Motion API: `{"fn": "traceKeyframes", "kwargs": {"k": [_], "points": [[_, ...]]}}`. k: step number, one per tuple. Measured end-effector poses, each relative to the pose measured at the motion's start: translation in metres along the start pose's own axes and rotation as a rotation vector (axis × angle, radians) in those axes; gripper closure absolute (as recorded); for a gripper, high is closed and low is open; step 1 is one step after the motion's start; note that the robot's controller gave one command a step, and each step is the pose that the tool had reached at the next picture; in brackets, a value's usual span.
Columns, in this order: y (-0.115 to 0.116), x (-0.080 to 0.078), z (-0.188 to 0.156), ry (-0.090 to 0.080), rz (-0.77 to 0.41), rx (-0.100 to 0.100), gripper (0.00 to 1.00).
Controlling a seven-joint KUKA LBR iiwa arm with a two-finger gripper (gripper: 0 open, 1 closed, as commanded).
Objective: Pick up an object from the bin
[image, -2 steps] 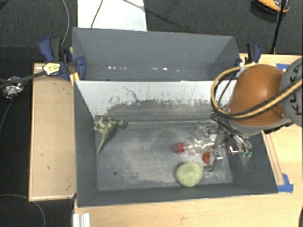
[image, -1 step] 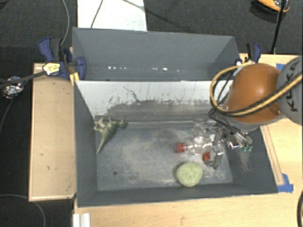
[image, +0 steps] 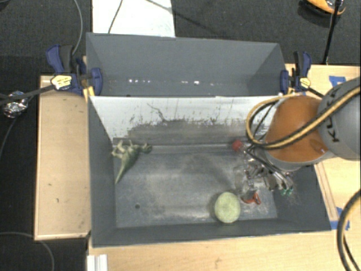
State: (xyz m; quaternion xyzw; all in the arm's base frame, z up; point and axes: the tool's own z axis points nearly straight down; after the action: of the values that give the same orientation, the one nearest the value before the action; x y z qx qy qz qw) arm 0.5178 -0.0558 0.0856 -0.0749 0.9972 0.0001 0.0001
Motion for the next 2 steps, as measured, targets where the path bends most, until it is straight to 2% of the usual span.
{"fn": "traceKeyframes", "kwargs": {"k": [1,2], "points": [[-0.0001,0.0,0.0,0.0,-0.002,0.0,0.0],[-0.0001,0.0,0.0,0.0,-0.002,0.0,0.0]]}}
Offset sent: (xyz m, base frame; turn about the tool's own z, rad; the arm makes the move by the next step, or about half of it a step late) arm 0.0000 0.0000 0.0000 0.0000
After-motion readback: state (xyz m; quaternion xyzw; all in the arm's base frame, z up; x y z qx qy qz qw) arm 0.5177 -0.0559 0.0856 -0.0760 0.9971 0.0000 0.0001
